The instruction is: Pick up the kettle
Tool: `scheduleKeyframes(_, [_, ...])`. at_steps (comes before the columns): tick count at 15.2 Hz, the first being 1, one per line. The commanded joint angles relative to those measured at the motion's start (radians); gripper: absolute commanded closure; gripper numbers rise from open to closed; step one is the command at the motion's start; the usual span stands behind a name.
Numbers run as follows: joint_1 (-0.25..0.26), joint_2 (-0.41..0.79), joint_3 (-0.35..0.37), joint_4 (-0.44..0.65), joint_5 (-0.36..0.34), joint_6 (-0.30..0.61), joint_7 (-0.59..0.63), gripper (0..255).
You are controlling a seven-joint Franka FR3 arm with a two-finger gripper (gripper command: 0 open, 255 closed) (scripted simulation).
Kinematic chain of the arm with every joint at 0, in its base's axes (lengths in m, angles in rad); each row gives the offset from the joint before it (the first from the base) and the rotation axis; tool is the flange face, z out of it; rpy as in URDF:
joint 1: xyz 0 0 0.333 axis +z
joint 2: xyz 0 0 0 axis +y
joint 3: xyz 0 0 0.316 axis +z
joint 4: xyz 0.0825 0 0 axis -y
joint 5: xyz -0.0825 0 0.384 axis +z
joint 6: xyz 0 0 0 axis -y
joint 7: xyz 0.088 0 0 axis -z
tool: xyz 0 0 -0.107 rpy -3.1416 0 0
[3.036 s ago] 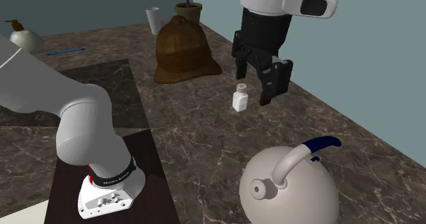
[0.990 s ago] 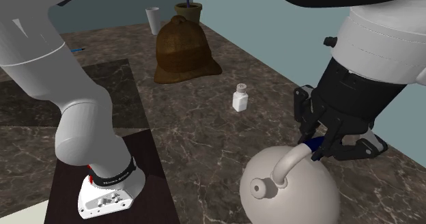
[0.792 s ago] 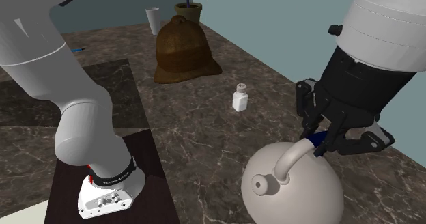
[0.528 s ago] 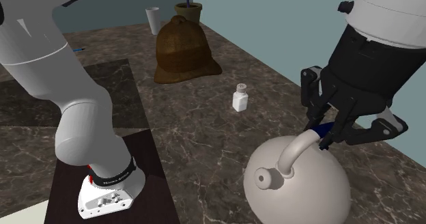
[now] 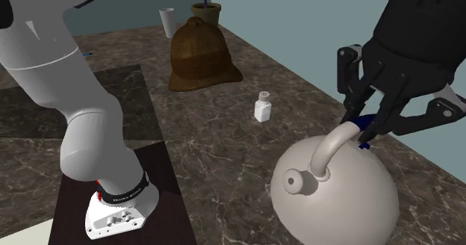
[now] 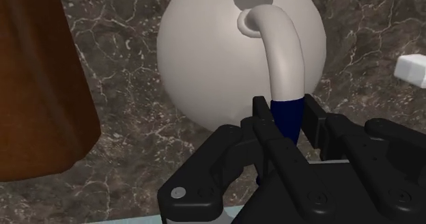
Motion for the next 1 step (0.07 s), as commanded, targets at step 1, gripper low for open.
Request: scheduleKeyframes(1, [-0.001, 0.004, -0.002, 0.015, 0.003, -0.011, -0.002, 255])
